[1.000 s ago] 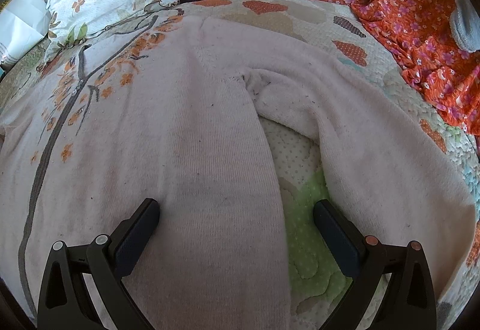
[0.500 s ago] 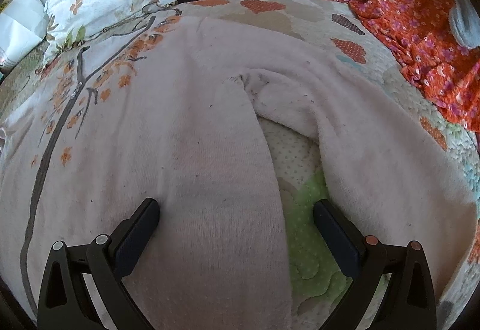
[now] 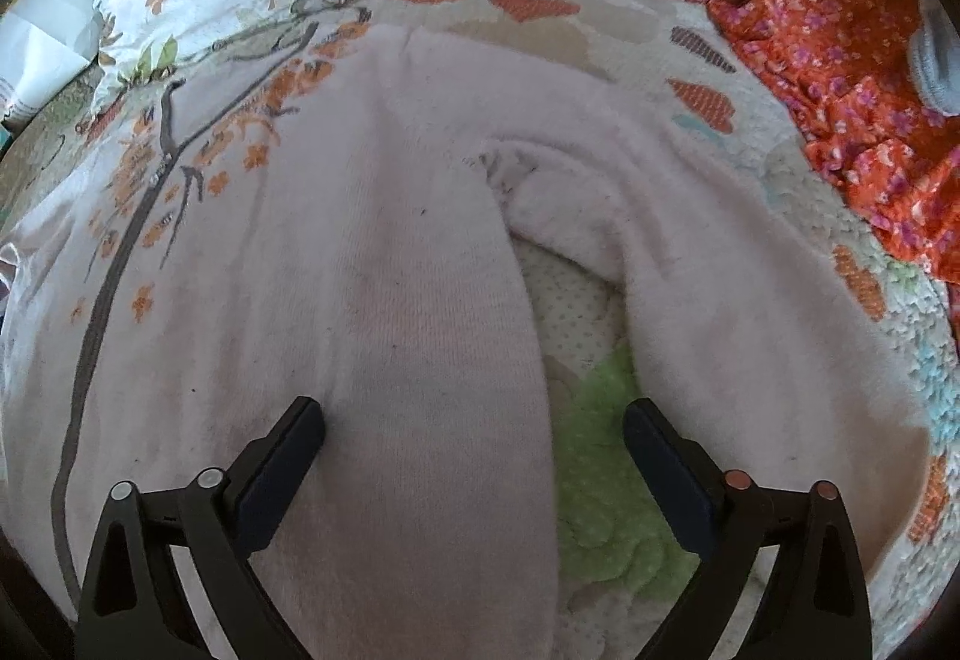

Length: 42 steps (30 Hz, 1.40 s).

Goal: Fold small clothes
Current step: 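Move the right gripper to the grey cuff of a sweater sleeve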

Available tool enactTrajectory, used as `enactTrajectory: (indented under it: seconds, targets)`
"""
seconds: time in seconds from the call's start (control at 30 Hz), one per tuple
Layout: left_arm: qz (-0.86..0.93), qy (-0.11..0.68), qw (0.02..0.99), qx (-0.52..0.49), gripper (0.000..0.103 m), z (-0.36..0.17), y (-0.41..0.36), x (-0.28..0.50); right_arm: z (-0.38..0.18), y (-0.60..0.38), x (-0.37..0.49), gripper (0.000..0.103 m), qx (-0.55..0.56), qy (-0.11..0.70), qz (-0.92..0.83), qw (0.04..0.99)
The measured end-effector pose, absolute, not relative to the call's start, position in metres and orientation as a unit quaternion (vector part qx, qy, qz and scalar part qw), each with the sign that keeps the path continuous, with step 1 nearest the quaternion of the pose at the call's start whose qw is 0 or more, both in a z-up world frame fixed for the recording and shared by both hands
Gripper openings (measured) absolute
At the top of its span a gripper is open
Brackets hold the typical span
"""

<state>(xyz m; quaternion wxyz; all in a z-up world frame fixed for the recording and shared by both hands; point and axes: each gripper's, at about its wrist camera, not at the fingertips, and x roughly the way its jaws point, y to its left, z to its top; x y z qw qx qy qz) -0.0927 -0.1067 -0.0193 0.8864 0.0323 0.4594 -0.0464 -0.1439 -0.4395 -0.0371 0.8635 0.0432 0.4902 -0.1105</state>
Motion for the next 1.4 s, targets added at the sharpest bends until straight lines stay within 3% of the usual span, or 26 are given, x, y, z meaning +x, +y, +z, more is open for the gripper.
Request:
enactTrajectory:
  seconds: [0.37,0.63,0.8,1.17,1.4]
  targets:
    - [-0.048,0.501,0.863,0.037,0.088,-0.054,-0.116,-0.084,0.008,-0.467,-0.158,0.099,0.077,0.417,-0.132,0.896]
    - [-0.038,0.493,0.868,0.05,0.102,-0.06,-0.121,-0.083,0.035,-0.506,-0.169,0.099,0.125,0.392,-0.153,0.899]
    - [-0.033,0.487,0.871,0.047,0.103,-0.062,-0.12,-0.081,0.056,-0.556,-0.199,0.099,0.157,0.362,-0.208,0.895]
    - [-0.026,0.485,0.873,0.053,0.103,-0.063,-0.124,-0.082,0.026,-0.643,-0.286,0.099,0.248,0.402,-0.298,0.83]
    - [-0.024,0.484,0.873,0.051,0.103,-0.063,-0.124,-0.082,0.012,-0.618,-0.329,0.099,0.265,0.418,-0.261,0.829]
